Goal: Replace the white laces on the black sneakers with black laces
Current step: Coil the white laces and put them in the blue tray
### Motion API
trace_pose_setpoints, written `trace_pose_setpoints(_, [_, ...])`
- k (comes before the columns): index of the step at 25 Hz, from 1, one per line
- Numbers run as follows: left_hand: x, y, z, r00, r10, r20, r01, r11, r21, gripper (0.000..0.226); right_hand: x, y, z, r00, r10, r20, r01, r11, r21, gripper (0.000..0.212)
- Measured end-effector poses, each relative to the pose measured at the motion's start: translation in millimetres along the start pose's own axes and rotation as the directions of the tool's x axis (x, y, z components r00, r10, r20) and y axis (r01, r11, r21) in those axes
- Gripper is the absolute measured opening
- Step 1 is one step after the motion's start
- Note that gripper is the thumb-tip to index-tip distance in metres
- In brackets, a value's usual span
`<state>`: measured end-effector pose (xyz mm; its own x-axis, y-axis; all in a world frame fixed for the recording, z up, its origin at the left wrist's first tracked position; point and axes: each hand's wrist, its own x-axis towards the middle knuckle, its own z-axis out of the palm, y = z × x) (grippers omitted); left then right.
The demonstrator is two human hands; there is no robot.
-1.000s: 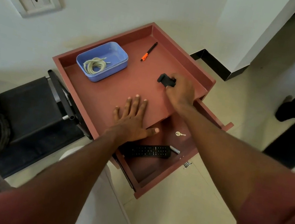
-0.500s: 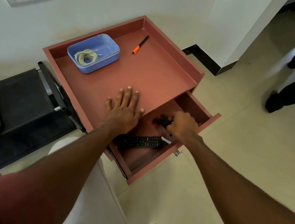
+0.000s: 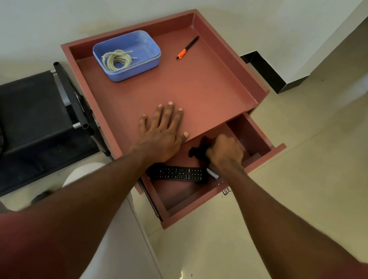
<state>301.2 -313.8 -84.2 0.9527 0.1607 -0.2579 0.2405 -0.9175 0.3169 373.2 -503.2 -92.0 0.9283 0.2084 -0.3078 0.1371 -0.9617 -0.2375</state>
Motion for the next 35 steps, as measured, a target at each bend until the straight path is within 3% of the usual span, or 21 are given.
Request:
trace_pose_setpoints(3, [-3, 1, -3, 1.000, -0.005, -0.011, 0.005, 1.000, -0.013, 0.071, -23, 0, -32, 0.951, 0.042, -0.306, -0.002, 0.992, 0.130, 0.017])
trace_pose_setpoints(7, [6, -15, -13, 0.998, 0.042, -0.043, -0.042, 0.999, 0.019, 0.073, -10, -27, -66, 0.850, -0.175, -0.497, 0.324, 0.917, 0.233, 0.012])
trace_pose_setpoints(10, [11, -17, -13, 0.996, -0.030, -0.083, 0.030, 1.000, 0.003, 0.082, 38, -65, -72, 0.821, -0.333, -0.463, 0.453, 0.874, 0.174, 0.010])
trace_pose_setpoints(17, [13, -10, 6, 0.931, -0.090, -0.355, 0.110, 0.993, 0.036, 0.076, 165, -148, -64, 0.843, -0.409, -0.350, 0.457, 0.887, 0.062, 0.045])
trace_pose_setpoints(20, [14, -11, 10, 0.924, -0.087, -0.373, 0.112, 0.993, 0.045, 0.076, 198, -163, -59, 0.851, -0.443, -0.281, 0.452, 0.891, -0.038, 0.041])
trace_pose_setpoints(26, [14, -11, 8, 0.930, -0.088, -0.357, 0.112, 0.993, 0.047, 0.076, 179, -161, -46, 0.887, -0.260, -0.381, 0.266, 0.963, -0.039, 0.032])
trace_pose_setpoints(30, [13, -10, 4, 0.938, -0.080, -0.338, 0.109, 0.992, 0.067, 0.077, 108, -125, -51, 0.931, -0.114, -0.346, 0.195, 0.959, 0.207, 0.029])
trace_pose_setpoints(35, [7, -17, -4, 0.977, -0.025, -0.212, 0.026, 1.000, 0.006, 0.077, 10, -43, -35, 0.885, 0.298, -0.357, -0.074, 0.848, 0.524, 0.020])
